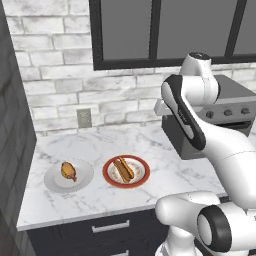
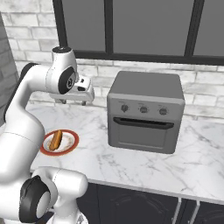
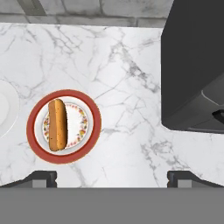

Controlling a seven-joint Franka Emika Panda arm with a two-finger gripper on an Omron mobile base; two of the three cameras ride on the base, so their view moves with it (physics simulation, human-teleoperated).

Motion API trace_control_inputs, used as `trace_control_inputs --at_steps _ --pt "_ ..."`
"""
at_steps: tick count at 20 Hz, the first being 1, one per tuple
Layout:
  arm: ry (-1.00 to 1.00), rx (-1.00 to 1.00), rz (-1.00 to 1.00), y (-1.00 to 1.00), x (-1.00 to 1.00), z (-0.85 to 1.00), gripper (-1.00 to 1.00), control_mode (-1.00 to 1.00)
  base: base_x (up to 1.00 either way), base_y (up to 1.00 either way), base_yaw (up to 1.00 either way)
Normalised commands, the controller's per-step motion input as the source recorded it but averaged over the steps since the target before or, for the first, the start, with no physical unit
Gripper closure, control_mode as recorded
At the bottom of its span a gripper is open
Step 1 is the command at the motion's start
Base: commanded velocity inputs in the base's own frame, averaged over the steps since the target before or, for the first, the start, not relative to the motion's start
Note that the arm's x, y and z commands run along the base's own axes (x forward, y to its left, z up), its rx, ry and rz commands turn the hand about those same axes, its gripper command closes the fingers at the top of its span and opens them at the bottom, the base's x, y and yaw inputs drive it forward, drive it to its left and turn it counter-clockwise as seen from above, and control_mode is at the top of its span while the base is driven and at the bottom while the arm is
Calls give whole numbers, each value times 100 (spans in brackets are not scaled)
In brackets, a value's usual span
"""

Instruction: Open the toaster oven door. Place the hotdog bun on the top rack in the toaster oven and place the chicken drumstick on the bottom rack.

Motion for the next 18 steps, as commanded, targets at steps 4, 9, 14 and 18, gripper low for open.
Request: trace_control_inputs --at_steps 4,9,14,18 --pt "0 0 0 0 -1 0 -100 -100 0 0 0" --pt "-14 7 -3 -10 -24 0 -100 -100 0 0 0" --pt "-27 17 -19 -29 -33 4 -100 -100 0 0 0" --pt "-13 20 -27 -34 -23 2 -100 -100 0 0 0"
